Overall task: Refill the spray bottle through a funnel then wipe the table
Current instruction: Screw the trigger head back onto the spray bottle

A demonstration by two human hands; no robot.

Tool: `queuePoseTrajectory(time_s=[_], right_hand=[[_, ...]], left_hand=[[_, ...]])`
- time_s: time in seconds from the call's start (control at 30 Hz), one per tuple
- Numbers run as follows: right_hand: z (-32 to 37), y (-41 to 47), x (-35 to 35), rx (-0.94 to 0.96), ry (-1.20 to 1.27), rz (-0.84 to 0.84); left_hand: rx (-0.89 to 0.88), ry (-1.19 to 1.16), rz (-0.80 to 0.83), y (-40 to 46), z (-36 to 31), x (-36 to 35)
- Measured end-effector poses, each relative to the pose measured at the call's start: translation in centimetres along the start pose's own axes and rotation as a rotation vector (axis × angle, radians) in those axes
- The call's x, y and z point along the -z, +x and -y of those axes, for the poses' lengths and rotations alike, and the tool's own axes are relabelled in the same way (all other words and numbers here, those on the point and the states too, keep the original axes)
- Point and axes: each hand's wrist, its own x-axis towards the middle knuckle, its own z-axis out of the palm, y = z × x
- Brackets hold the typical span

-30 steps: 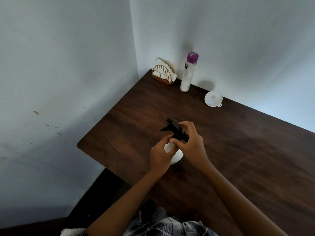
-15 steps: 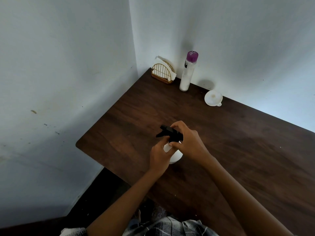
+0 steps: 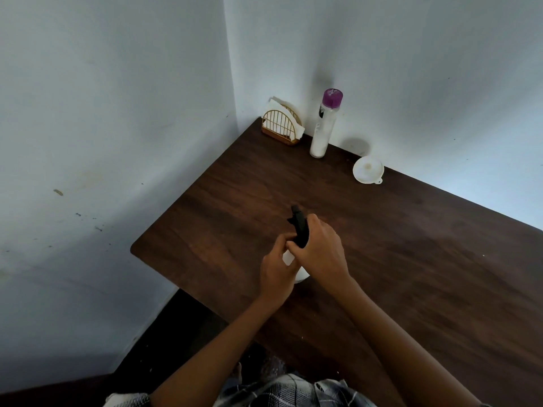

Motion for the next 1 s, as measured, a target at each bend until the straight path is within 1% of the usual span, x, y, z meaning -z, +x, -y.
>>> queuePoseTrajectory(time_s=[0.07, 0.1, 0.17, 0.23, 0.27, 0.3, 0.33, 0.5, 0.6, 0.73, 0.83, 1.0], right_hand=[[-0.4, 0.1, 0.2, 0.01, 0.026, 0.038], [-0.8, 0.1, 0.5, 0.019, 0.083, 0.093], [-1.9, 0.3, 1.6, 0.024, 0.242, 0.263], [-3.2, 0.2, 2.5, 0.009, 0.343, 0.431], [-3.8, 0.1, 2.7, -0.001, 0.364, 0.479], [-4.1, 0.1, 2.7, -0.005, 0.368, 0.489], [-4.3, 0.1, 2.6, 0.005, 0.361, 0.463], [-3.3, -0.2, 1.3, 0.056, 0.334, 0.185], [-3.2, -0.5, 0.1, 0.028, 0.367, 0.083], [-2.7, -0.9, -1.3, -0.049, 0.49, -0.039], [-2.4, -1.1, -1.9, -0.072, 0.551, -0.064], [-3.5, -1.8, -2.5, -0.022, 0.526, 0.028]], left_hand=[[-0.011, -0.007, -0.001, -0.2, 0.0, 0.0], [-0.015, -0.012, -0.003, -0.3, 0.0, 0.0], [-0.027, -0.024, 0.002, -0.3, 0.2, 0.0], [-0.037, -0.025, 0.009, -0.2, 0.7, -0.1], [-0.034, -0.019, 0.014, -0.2, 0.7, -0.1], [-0.037, -0.011, 0.016, -0.3, 0.7, -0.2], [-0.051, -0.006, 0.011, -0.4, 0.7, -0.3], [-0.07, 0.036, 0.034, -0.6, 0.5, -0.6], [-0.076, 0.034, 0.057, -0.5, 0.7, -0.4], [-0.058, 0.017, 0.056, -0.4, 0.9, -0.2], [-0.028, 0.039, 0.039, -0.1, 1.1, -0.2], [-0.008, 0.035, 0.027, -0.2, 1.3, -0.6]])
